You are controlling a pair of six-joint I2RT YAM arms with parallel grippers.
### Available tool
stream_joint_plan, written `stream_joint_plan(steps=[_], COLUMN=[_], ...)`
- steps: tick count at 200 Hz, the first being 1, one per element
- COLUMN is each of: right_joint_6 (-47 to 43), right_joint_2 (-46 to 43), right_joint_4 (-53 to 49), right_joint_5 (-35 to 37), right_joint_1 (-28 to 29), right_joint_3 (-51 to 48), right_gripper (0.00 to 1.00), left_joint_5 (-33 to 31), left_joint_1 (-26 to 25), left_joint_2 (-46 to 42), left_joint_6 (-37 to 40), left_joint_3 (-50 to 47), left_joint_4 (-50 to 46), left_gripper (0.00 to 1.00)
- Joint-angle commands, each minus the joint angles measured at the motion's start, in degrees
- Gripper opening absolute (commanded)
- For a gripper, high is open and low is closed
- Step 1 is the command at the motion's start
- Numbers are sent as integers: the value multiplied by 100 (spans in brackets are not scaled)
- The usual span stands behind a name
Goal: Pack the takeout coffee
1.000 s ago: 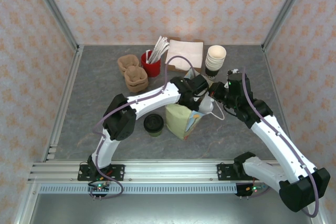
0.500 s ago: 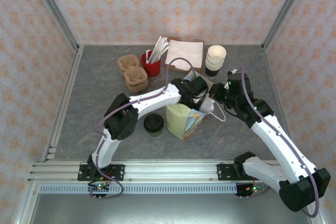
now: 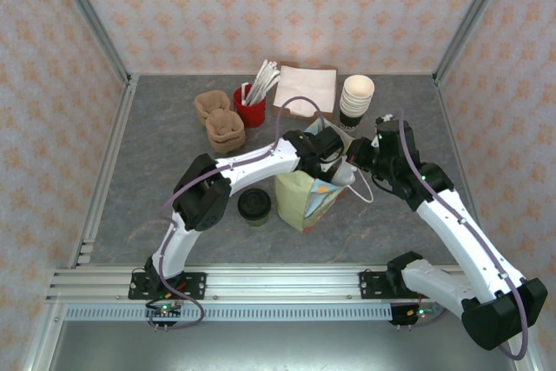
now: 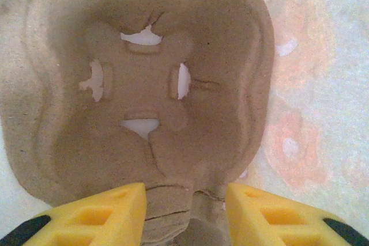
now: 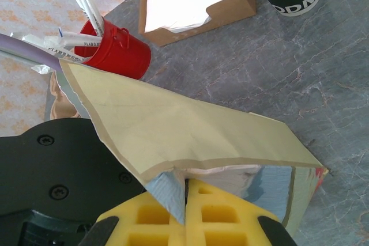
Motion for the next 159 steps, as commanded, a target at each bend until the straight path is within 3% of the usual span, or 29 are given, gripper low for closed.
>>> stream_joint_plan(steps=[1, 47, 130, 159], right_joint_6=[-85, -223, -627, -841], right_joint_2=[6, 163, 601, 626], right_joint_4=[-150, -261, -304, -34], right_joint_5=[55, 296, 211, -50], right_joint_1=[-33, -24, -32, -30], right_joint_3=[298, 641, 1237, 1285], right_gripper=[0, 0, 0, 0], left_joint_5=[50, 25, -167, 167], left_joint_1=[120, 169, 185, 183], left_joint_2=[171, -180, -1317, -1726], left_joint_6=[-41, -136, -326, -409], left_joint_3=[378, 1682, 2725, 2761], left_joint_4=[-334, -1202, -2129, -2019], left_gripper=[47, 54, 61, 63])
